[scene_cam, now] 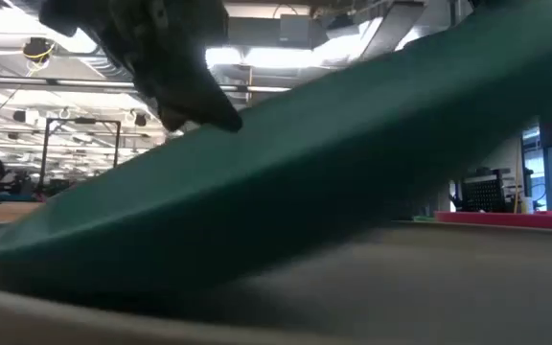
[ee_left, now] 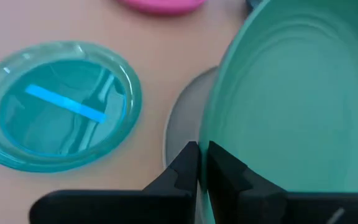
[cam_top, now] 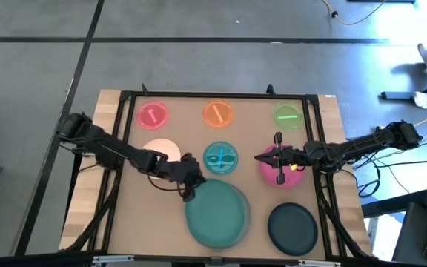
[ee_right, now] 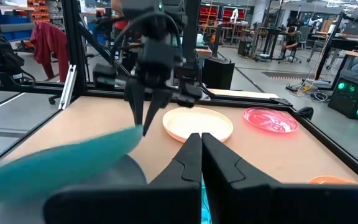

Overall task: Stack plastic plates
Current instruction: Stack the green plate on top of the gray plate, then stack the pink plate on top of the green plate

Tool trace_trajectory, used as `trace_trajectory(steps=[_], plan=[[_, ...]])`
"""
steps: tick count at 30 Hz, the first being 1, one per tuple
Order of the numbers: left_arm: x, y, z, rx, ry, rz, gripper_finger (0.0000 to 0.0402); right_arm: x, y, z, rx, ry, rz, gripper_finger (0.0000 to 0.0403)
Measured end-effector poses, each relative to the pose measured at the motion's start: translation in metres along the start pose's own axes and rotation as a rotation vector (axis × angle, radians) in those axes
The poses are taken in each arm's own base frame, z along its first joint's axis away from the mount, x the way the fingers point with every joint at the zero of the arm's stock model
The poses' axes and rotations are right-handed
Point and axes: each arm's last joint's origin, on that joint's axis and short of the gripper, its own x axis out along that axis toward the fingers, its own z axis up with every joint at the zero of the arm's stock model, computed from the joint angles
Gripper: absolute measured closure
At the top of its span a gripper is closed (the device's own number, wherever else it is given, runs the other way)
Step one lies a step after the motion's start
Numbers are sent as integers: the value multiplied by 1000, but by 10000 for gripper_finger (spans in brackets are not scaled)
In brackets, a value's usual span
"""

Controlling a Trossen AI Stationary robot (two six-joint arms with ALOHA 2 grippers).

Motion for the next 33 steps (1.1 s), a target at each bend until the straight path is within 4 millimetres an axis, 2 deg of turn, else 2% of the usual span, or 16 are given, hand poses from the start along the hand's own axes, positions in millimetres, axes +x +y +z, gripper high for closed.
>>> trace_trajectory(steps=[9, 17, 28, 33], plan=[[19, 9, -7, -13, 40, 14, 383, 0, 0, 0, -11, 1, -1, 402], [20, 13, -5, -21, 35, 28, 382, 0, -3, -1, -13, 16, -94, 402], [21, 18, -3, -1, 21, 61, 307, 0, -3, -2, -16, 30, -101, 402], [14, 16, 2, 82, 0, 50, 298, 0, -3, -2, -15, 28, -102, 402]])
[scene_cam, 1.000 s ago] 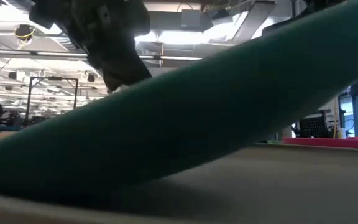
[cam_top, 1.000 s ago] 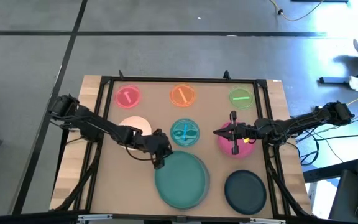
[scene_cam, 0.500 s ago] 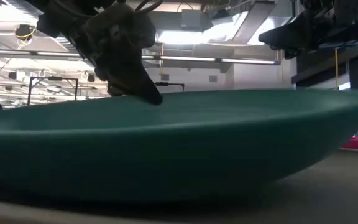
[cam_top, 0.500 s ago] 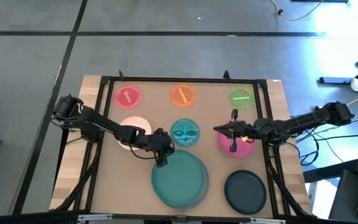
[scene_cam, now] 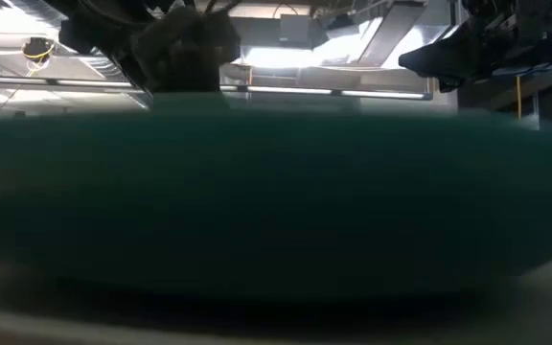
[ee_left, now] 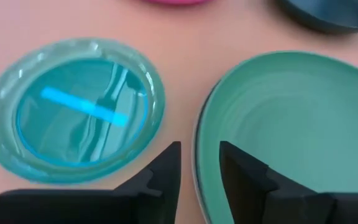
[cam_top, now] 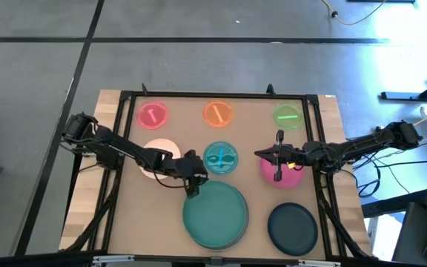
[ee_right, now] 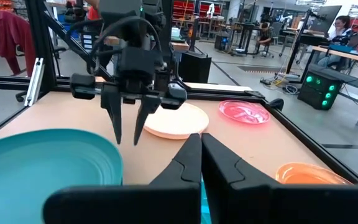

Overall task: Stack plastic plates
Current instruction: Stack the pink plate on top of the green plate

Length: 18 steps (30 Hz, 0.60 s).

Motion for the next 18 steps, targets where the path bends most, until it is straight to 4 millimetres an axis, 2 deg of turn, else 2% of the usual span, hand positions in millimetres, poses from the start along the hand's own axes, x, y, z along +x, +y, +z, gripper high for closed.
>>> trace_trajectory(steps=[6, 8, 11, 14, 18], plan=[[-25, 0, 18, 102, -97, -25, 300, 0, 0, 0, 0, -1, -1, 402], [-32, 0, 19, 168, -129, -20, 300, 1, 0, 0, 10, -3, -1, 402], [-37, -3, 7, 258, -189, -1, 300, 7, 2, 6, 48, 15, 1, 402], [-38, -1, -10, 319, -336, -7, 301, 19, 5, 8, 46, 80, 4, 402], [-45, 9, -31, 285, -529, -31, 301, 42, 11, 10, 15, 218, -5, 402]])
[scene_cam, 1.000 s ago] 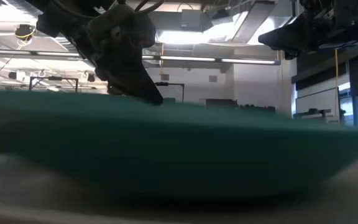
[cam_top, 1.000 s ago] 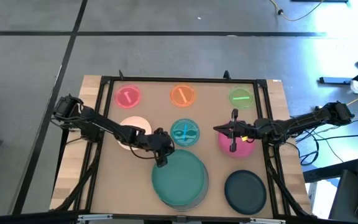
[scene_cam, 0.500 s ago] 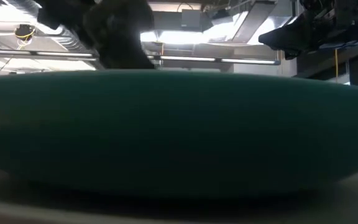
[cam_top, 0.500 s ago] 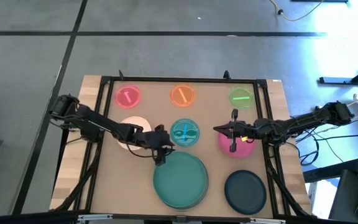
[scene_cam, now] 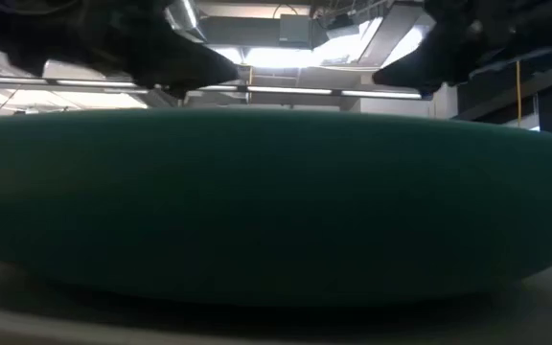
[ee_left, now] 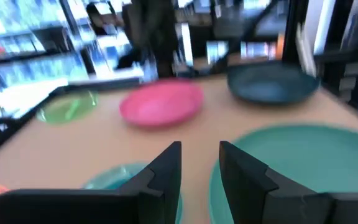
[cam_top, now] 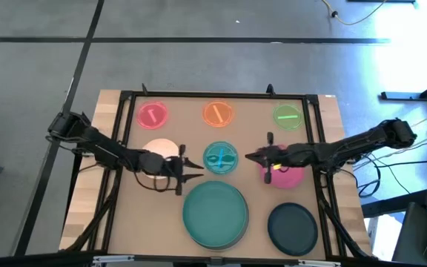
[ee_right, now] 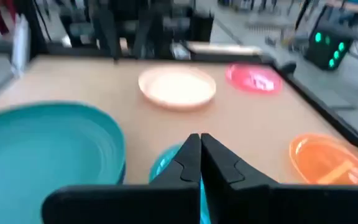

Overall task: Stack plastic plates
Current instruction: Stack the pink plate on top of the green plate

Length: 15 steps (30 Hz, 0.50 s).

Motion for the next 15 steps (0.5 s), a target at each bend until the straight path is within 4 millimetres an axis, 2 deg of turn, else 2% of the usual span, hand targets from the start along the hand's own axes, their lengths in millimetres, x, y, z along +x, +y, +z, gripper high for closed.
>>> trace_trajectory(steps=[6, 10, 15], plan=[[-17, 2, -11, -61, -99, -3, 301, 19, 20, 19, -2, 302, 6, 402], [-18, -3, -11, -59, -98, -24, 301, 16, 38, 27, 22, 417, 11, 402], [-20, -6, -10, -66, -104, -12, 301, 6, 54, 26, 98, 495, 46, 402]])
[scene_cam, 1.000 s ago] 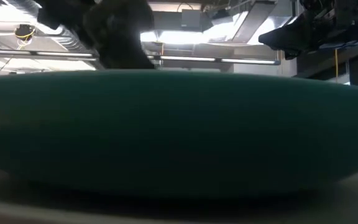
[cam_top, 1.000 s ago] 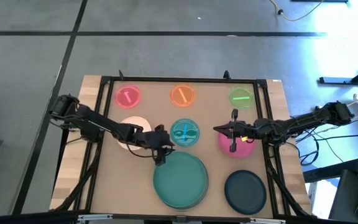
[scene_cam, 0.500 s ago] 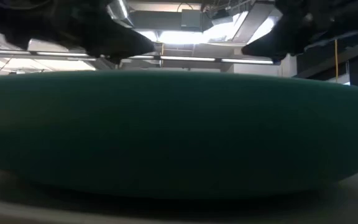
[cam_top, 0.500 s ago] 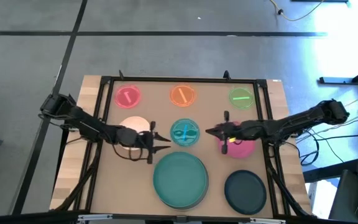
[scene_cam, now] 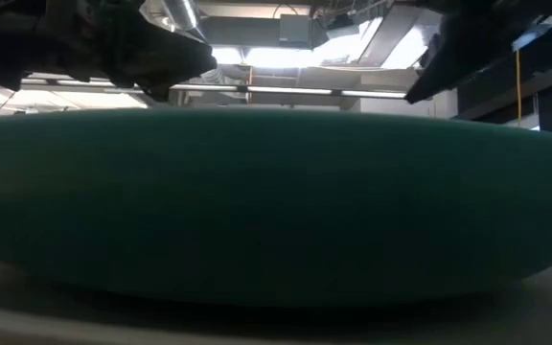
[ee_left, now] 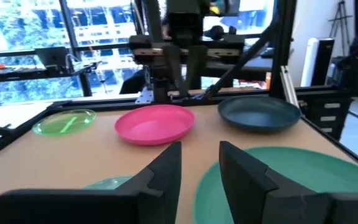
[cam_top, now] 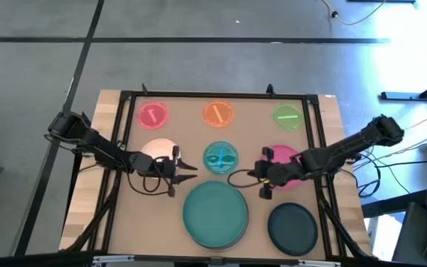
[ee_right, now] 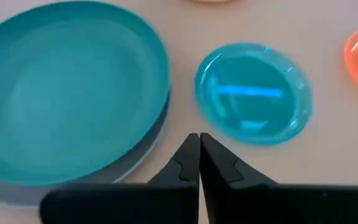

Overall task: Stack plastic plates
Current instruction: Stack the pink plate on top of the green plate

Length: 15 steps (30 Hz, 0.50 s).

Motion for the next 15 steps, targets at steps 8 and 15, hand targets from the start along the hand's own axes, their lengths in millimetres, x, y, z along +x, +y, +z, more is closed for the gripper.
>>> trace_trajectory(steps=[8, 15], plan=[[-3, -7, -1, -91, 8, -1, 301, -6, 18, -11, 58, 86, 127, 400], [-4, -11, 0, -154, 5, 21, 301, -6, 22, -22, 169, 178, 100, 325]])
